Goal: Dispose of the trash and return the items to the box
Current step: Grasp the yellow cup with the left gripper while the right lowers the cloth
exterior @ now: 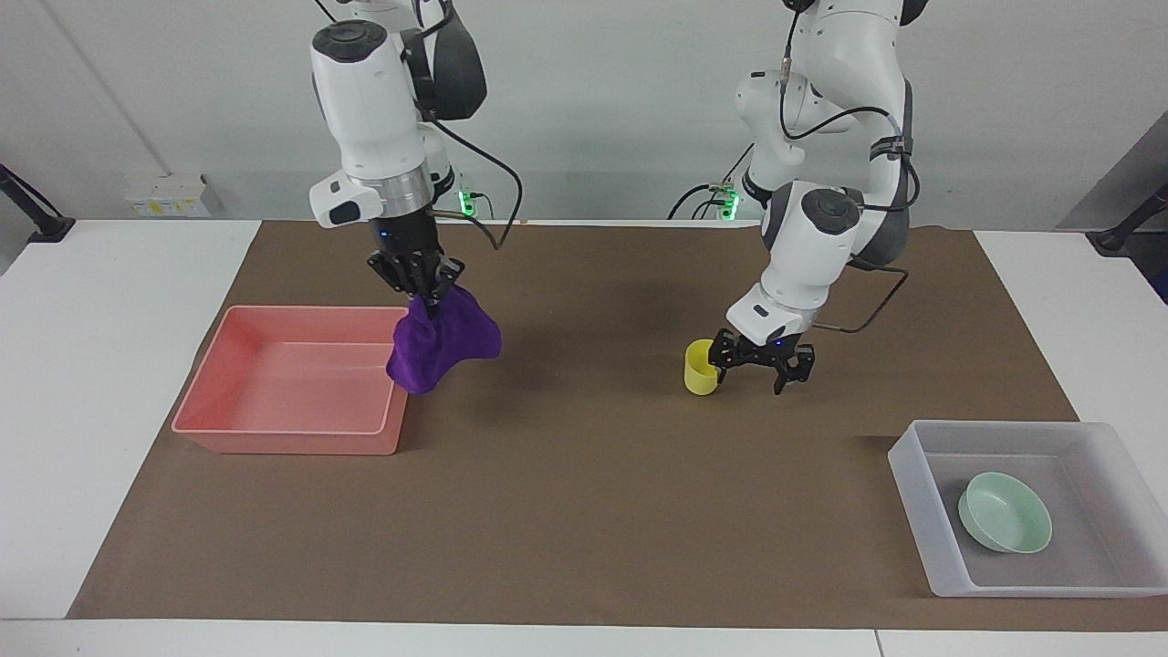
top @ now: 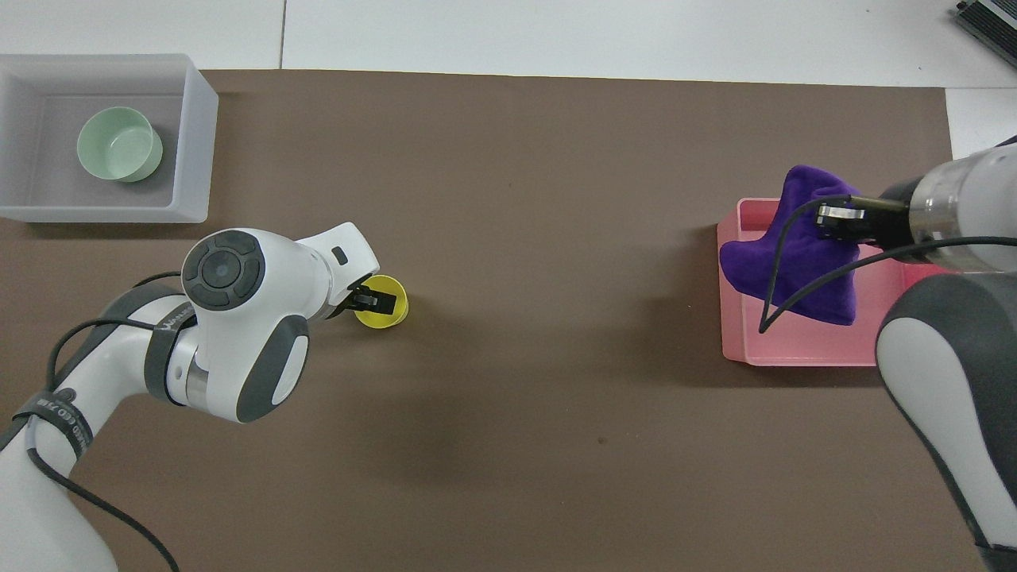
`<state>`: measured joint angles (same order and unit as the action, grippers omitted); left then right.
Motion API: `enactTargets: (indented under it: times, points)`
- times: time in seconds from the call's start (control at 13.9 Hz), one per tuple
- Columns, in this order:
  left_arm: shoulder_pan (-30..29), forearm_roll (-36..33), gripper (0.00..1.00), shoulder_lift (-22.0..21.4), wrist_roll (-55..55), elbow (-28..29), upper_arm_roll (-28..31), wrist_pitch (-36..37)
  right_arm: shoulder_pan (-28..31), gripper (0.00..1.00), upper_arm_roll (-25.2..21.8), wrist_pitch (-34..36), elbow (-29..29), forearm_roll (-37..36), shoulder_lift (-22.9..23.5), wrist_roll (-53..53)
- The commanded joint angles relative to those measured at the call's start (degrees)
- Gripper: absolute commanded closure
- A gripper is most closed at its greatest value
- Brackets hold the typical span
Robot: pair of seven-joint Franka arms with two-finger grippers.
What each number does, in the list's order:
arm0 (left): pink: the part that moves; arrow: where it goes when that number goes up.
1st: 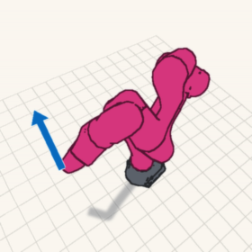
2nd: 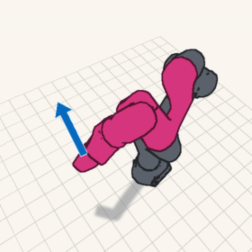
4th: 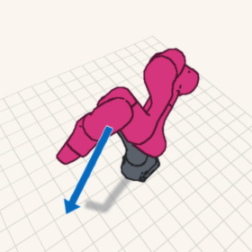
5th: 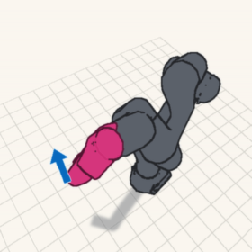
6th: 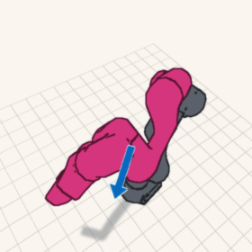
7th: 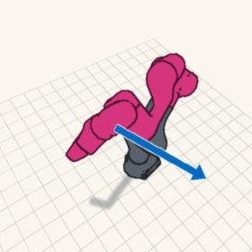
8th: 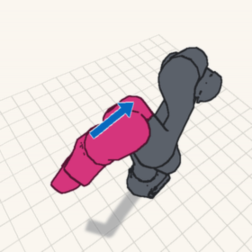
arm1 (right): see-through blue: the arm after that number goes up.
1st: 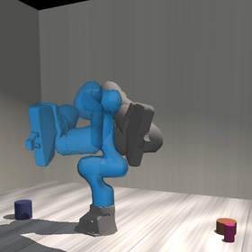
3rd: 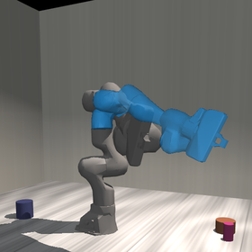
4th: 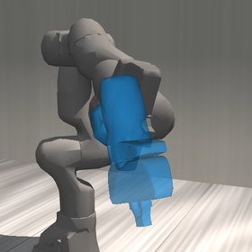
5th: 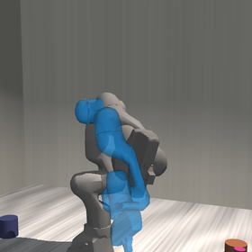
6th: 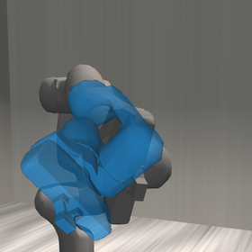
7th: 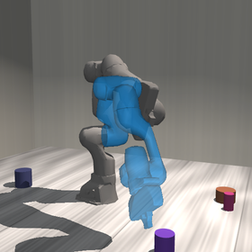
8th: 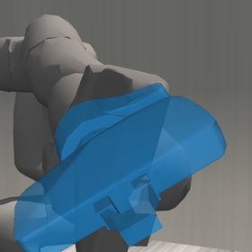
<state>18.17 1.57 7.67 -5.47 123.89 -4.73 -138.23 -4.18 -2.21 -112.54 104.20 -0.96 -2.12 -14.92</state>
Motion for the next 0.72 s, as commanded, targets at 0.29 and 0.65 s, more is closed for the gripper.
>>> enactTargets:
  times: [0.29,0.65]
  points:
    - [1.26,-1.04,1.00,-2.67,-7.72,6.55,0.95,-9.34,9.28,1.00,0.63,-11.19,14.35,0.25,-2.37,13.60]
    - [-1.80,-1.04,1.00,-4.07,-6.75,1.46,1.30,-3.38,10.07,1.00,0.63,-18.40,19.45,0.25,1.32,13.61]
